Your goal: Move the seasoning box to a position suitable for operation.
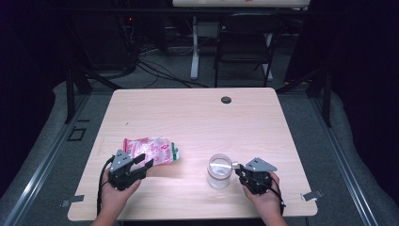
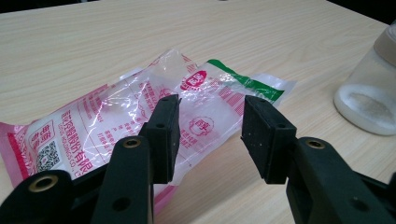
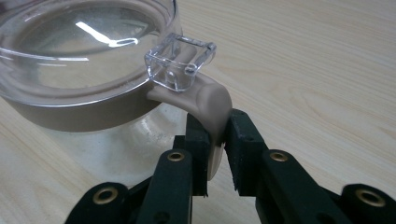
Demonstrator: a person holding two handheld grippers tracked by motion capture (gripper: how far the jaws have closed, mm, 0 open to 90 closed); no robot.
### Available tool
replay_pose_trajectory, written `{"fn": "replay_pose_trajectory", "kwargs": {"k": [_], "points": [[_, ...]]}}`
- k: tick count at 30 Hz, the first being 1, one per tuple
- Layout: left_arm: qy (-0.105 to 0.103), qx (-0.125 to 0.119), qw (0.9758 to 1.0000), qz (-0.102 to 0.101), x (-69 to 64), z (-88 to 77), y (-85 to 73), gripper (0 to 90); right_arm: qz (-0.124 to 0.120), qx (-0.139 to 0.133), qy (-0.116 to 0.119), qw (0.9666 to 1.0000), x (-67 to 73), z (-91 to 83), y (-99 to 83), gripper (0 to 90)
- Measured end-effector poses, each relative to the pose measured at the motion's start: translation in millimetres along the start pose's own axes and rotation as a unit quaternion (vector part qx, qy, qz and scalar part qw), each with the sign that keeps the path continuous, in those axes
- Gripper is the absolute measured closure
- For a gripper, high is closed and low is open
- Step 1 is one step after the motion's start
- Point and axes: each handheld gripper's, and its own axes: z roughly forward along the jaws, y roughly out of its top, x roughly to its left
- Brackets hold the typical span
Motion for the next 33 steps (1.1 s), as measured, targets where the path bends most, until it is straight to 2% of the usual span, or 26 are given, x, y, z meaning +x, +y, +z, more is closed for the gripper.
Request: {"fn": "replay_pose_trajectory", "kwargs": {"k": [4,10,11,17,21,24,27,31,33], "points": [[0.0,-0.001,1.0,0.001,-0.2,0.0,0.2,57.1,-0.002,0.001,0.004,1.0,1.0,0.0,0.3,79.3],[-0.002,-0.001,1.0,0.002,0.0,0.0,0.8,57.1,0.014,-0.003,0.019,0.9997,-1.4,-2.0,0.5,75.3],[-0.002,-0.003,1.0,0.0,-0.1,0.3,1.1,57.1,0.027,-0.004,0.024,0.9993,-1.3,-4.1,0.3,73.6],[-0.011,-0.01,0.9998,-0.012,-4.1,3.2,4.6,60.1,0.033,-0.004,0.025,0.9991,-1.2,-13.6,-2.9,73.0],[-0.015,-0.01,0.9998,-0.003,-10.9,6.8,9.4,60.6,0.039,-0.007,0.026,0.9989,0.2,-22.3,-5.9,74.2],[-0.017,-0.009,0.9998,0.007,-15.9,9.8,12.7,60.6,0.041,-0.01,0.022,0.9989,0.3,-26.8,-7.3,74.6],[-0.021,-0.005,0.9997,0.009,-20.0,12.4,15.9,60.7,0.049,-0.015,0.009,0.9987,-0.5,-34.8,-8.3,75.2],[-0.024,0.012,0.9997,-0.001,-24.5,14.0,24.1,60.3,0.059,-0.016,0.007,0.9981,-1.2,-42.1,-4.0,76.2],[-0.021,0.006,0.9998,0.0,-28.6,14.7,32.4,59.6,0.052,-0.015,-0.007,0.9985,-0.2,-48.9,4.5,76.2]]}}
